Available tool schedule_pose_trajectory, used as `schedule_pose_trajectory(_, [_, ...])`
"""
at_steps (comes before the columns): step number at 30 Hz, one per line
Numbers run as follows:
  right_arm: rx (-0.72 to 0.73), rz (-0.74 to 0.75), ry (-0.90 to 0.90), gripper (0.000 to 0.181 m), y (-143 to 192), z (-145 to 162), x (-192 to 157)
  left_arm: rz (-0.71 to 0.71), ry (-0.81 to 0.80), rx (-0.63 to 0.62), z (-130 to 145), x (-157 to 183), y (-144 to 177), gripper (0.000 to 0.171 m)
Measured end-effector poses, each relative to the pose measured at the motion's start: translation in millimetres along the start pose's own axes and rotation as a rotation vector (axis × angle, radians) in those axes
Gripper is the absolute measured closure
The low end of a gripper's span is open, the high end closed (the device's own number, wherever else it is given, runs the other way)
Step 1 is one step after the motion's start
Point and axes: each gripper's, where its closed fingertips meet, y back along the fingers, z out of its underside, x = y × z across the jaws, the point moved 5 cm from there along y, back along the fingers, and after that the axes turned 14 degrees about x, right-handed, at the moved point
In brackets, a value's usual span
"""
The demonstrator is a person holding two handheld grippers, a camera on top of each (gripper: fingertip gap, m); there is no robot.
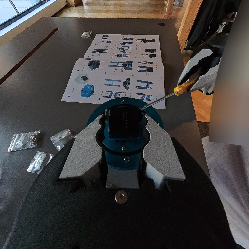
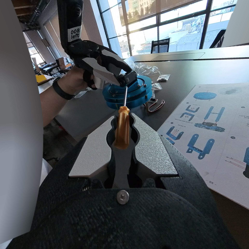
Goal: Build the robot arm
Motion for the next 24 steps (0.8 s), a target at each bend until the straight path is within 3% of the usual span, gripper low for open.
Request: schedule_pose_trajectory(24, [0.025,0.069,0.096,0.165,-2.2,0.6,-10.8,0.013,0.009,0.002,0.0,-0.3,-0.1,0.117])
